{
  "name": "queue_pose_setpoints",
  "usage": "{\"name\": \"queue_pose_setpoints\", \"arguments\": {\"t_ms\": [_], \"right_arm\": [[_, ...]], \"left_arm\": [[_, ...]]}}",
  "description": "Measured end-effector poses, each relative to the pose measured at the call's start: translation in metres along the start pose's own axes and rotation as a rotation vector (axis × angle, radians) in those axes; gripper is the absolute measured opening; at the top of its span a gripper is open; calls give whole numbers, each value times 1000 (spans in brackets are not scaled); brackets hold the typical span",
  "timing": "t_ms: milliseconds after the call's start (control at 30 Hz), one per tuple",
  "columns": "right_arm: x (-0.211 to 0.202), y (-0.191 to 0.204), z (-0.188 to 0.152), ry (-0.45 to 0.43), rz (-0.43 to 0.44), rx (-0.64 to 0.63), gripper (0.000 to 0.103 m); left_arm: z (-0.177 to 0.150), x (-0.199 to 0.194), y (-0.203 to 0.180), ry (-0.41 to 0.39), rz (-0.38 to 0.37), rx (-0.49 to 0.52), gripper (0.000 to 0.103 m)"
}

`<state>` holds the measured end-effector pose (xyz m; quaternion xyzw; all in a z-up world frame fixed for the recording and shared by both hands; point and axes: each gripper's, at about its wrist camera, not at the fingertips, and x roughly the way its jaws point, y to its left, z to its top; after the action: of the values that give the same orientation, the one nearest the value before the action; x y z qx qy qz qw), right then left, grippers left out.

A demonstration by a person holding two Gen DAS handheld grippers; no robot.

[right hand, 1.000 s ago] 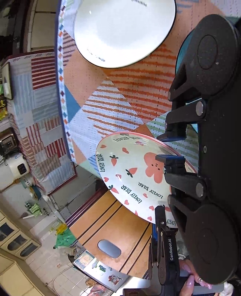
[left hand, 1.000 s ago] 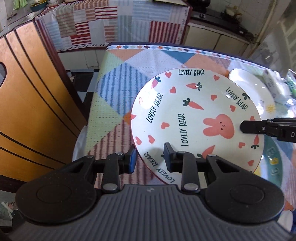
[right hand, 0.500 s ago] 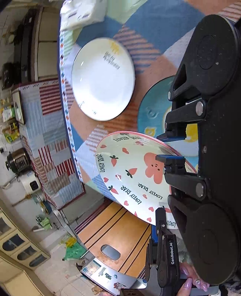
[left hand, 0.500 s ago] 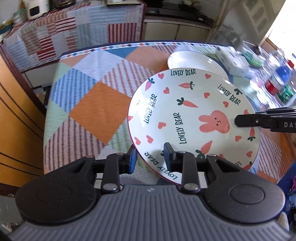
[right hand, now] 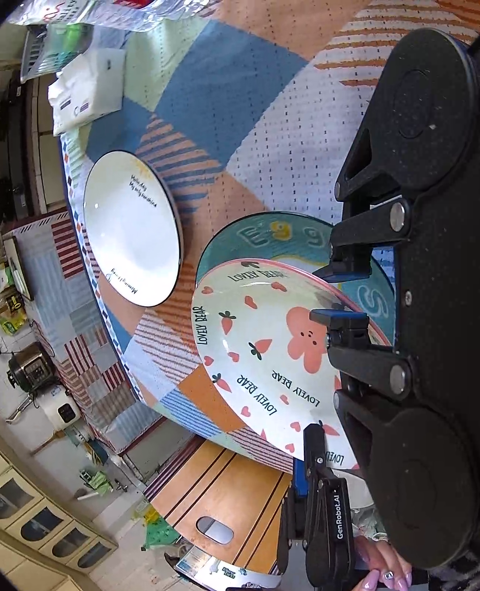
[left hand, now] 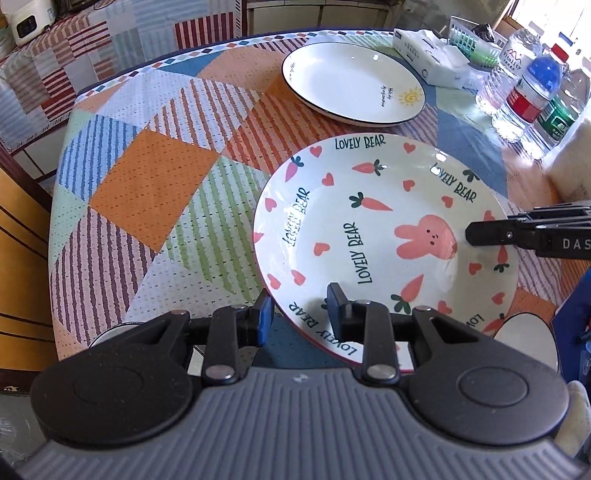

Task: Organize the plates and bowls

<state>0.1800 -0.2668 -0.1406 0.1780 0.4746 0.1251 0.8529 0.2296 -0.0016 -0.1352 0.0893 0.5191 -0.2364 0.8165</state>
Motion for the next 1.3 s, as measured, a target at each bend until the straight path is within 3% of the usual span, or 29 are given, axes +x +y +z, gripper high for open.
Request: {"name": "queue_pose_setpoints", "arguments": {"t_ms": [367, 633, 1000, 1100, 1300], "right_arm": [[6, -6, -9, 13, -39, 27, 20], [10, 3, -8, 26, -108, -19, 22], [22, 42, 2, 91, -352, -134, 37], [35, 49, -3, 135, -469, -229, 37], [34, 50, -11, 106, -448, -291, 41]], "left_arm": [[0, 15, -3, 37, -20, 21, 29], [2, 26, -3, 54, -22, 14, 29], [12, 38, -3, 101, -40, 8, 30], [11, 38, -10, 98, -23, 34, 30], [14, 24, -9, 83, -24, 23, 30]]}}
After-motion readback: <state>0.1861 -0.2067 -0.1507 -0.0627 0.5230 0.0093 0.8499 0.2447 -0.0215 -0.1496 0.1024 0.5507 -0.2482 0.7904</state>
